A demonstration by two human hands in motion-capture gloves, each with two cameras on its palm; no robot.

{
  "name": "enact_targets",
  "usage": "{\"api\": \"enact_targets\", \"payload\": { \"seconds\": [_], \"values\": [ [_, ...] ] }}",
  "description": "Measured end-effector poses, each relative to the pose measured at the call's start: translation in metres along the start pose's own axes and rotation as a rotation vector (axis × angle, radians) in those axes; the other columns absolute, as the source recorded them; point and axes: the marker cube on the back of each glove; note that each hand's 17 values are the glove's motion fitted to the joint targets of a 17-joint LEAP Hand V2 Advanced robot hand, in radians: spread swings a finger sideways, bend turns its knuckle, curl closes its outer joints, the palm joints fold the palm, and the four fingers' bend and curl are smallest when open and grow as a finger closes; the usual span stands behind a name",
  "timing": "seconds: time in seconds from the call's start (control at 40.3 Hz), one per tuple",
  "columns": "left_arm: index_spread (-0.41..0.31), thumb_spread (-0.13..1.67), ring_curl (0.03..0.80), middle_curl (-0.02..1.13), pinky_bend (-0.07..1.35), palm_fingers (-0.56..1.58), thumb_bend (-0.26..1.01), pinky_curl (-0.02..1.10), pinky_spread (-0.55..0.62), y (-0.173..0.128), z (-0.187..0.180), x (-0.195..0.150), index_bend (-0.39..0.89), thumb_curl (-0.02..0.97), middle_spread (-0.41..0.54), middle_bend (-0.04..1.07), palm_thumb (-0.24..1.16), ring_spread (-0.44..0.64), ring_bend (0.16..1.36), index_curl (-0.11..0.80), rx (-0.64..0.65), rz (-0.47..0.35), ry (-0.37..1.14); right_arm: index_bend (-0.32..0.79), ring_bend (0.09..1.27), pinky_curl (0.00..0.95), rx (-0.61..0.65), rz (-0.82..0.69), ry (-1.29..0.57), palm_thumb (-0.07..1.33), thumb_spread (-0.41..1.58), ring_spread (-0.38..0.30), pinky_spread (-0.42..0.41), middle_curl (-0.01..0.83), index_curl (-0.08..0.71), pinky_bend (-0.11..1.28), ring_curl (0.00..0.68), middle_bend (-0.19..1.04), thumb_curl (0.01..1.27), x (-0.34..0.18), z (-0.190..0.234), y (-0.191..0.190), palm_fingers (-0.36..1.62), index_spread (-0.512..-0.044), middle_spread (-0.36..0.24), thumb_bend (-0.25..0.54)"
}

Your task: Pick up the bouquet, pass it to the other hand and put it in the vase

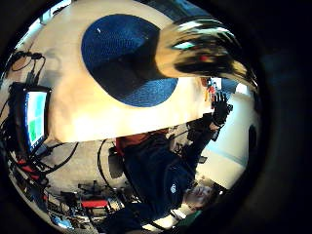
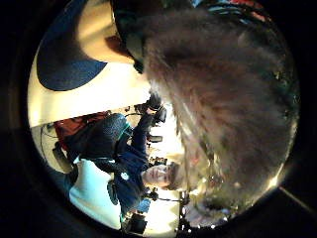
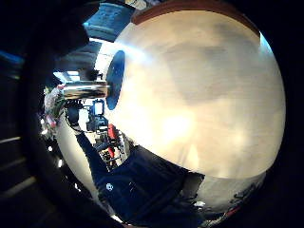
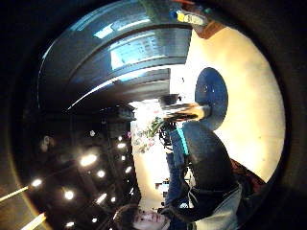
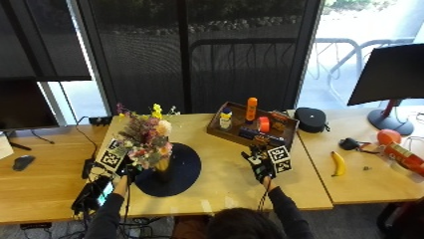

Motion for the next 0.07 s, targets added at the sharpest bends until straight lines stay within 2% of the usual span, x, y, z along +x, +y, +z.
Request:
{"api": "enact_targets", "payload": {
  "seconds": [0.074],
  "values": [
    [0.098, 0.91, 0.317, 0.36, 0.48, -0.2, -0.03, 0.37, 0.42, 0.0017, 0.0003, -0.0005, 0.03, 0.437, 0.281, 0.23, 0.61, 0.38, 0.66, 0.262, 0.005, 0.013, -0.015, 0.18, 0.33, 0.336, -0.102, -0.185, -0.159, 0.59, 1.14, -0.002, 0.111, 0.31, 0.293, 0.39, 0.321, 0.18, 0.35, 0.0018, 0.0053, 0.0101, 0.15, -0.37, -0.05, -0.013]
  ]
}}
